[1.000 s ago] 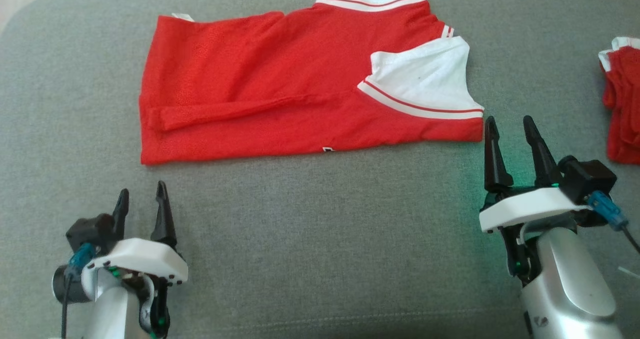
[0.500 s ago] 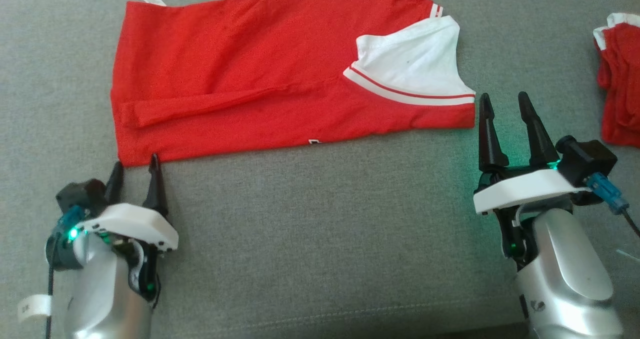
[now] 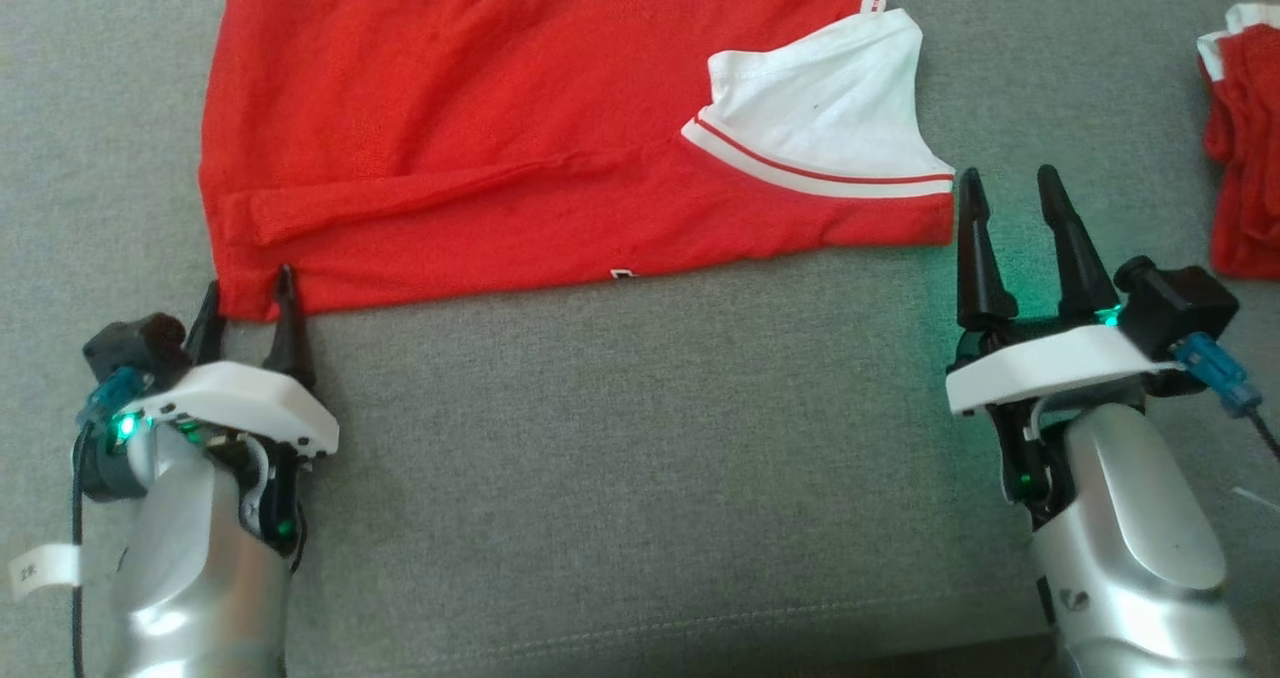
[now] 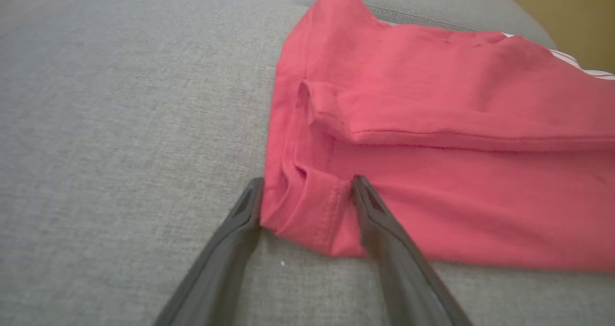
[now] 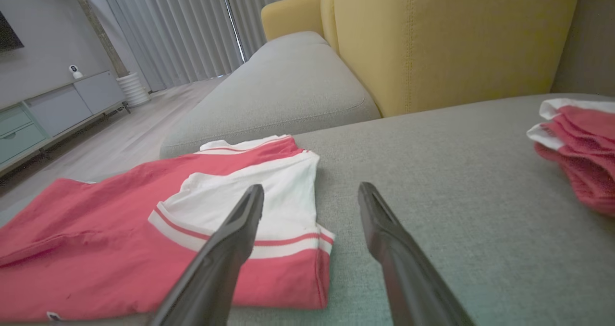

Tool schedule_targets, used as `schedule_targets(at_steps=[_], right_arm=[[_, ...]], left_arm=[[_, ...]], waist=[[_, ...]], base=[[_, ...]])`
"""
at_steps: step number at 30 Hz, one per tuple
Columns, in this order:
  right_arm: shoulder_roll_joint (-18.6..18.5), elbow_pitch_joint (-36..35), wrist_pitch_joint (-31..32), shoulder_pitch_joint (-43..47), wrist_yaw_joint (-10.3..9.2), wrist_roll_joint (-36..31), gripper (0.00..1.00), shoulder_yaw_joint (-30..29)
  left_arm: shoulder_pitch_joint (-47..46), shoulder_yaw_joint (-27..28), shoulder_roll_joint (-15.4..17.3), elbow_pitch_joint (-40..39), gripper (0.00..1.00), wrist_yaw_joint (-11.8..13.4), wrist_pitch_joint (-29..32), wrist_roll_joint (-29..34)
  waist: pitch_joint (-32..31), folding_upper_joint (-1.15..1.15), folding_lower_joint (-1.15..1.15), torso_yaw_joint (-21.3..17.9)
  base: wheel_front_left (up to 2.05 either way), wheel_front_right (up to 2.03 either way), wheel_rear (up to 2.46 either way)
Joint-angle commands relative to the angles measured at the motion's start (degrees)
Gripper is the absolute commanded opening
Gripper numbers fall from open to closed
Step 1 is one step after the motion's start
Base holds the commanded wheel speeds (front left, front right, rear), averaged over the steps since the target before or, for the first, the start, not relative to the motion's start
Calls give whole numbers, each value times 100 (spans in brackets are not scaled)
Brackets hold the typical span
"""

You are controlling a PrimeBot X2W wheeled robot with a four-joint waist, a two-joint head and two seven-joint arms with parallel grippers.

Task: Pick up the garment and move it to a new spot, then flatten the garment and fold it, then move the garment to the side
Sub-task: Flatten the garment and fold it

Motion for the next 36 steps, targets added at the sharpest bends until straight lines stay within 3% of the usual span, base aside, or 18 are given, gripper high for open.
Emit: schedule_targets(at_steps=[1, 3, 4, 18, 19, 20, 21, 22, 29, 36], right_arm=[[26, -133, -61, -160, 19, -6, 100, 138], [26, -14, -61, -189, 19, -37, 100, 154], [26, 80, -61, -203, 19, -60, 100, 158], [26, 1497, -61, -658, 19, 92, 100, 319], [26, 1578, -61, -689, 19, 114, 95, 338], [26, 1695, -61, -726, 19, 120, 79, 342], [26, 1940, -61, -816, 19, 135, 24, 321], [26, 2055, -61, -862, 19, 177, 0, 329], [26, 2131, -61, -1065, 19, 320, 0, 304], [26, 1920, -61, -675, 19, 434, 0, 282]], left_arm=[[68, 106, 131, 161, 83, -1, 59, -46], [32, 42, 117, 297, 22, -18, 59, -29], [22, 13, 109, 371, 0, -28, 59, -27], [-114, -272, 14, 326, 0, -114, 59, -18], [-119, -287, 9, 312, 0, -117, 59, -17], [-124, -308, 4, 297, 0, -120, 59, -13], [-137, -354, -8, 281, 0, -129, 59, -15], [-146, -380, -15, 280, 0, -133, 59, -21], [-198, -538, -44, 176, 0, -159, 59, -108], [121, -519, -74, -114, 0, -166, 59, -241]], waist=[[-2, 0, 0, 9], [-6, 0, 0, 34], [-9, 0, 0, 47], [40, 0, 0, 259], [46, 0, 0, 273], [51, 0, 0, 287], [68, 0, 0, 317], [72, 0, 0, 333], [9, 0, 0, 369], [-565, 0, 0, 397]], base=[[0, 0, 0], [0, 0, 0], [0, 0, 0], [0, 0, 0], [0, 0, 0], [0, 0, 0], [0, 0, 0], [0, 0, 0], [0, 0, 0], [0, 0, 0]])
